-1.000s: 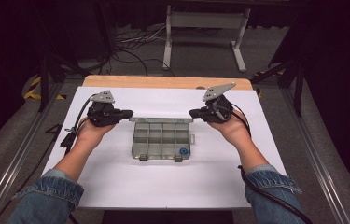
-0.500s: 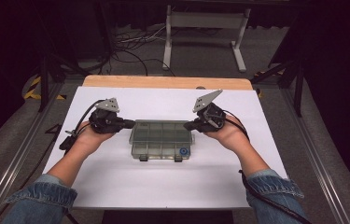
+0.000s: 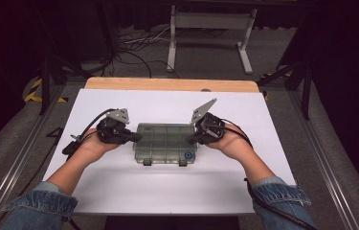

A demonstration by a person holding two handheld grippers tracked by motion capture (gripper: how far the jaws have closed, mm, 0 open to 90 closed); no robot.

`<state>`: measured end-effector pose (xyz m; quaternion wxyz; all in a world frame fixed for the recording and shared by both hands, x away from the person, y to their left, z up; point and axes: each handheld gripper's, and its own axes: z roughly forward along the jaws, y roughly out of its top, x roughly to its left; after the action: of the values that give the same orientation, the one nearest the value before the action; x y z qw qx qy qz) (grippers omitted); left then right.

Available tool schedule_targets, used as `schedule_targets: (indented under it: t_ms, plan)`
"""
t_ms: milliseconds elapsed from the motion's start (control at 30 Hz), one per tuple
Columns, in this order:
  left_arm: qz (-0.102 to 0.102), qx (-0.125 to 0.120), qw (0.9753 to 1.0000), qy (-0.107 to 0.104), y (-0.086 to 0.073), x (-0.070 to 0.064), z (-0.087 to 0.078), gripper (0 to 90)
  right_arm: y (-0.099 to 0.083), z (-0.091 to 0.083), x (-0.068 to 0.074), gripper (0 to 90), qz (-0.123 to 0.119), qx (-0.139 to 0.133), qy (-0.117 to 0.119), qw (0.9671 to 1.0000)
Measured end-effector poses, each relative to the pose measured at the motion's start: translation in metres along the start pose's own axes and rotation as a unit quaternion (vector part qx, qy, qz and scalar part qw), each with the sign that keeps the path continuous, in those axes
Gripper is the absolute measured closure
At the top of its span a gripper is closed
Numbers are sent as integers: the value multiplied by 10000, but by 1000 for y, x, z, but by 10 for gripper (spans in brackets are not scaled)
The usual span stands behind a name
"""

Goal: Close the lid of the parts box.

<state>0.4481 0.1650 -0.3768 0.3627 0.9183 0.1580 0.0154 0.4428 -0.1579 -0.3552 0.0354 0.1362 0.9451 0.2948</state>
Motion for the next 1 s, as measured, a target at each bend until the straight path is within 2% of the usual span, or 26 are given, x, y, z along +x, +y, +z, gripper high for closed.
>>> schedule_targets:
  t_ms: [167,500,1000]
  plan:
    - [39,190,9998,-47,-1,-1,5,884,-2,7,2,897,-63,154,44,9999]
    - [79,369,9992,-132,-3,-2,16,884,-7,16,5,897,-77,266,38,9996]
    - [130,465,9987,-172,-7,-4,24,883,-12,27,10,897,-92,283,3,9996]
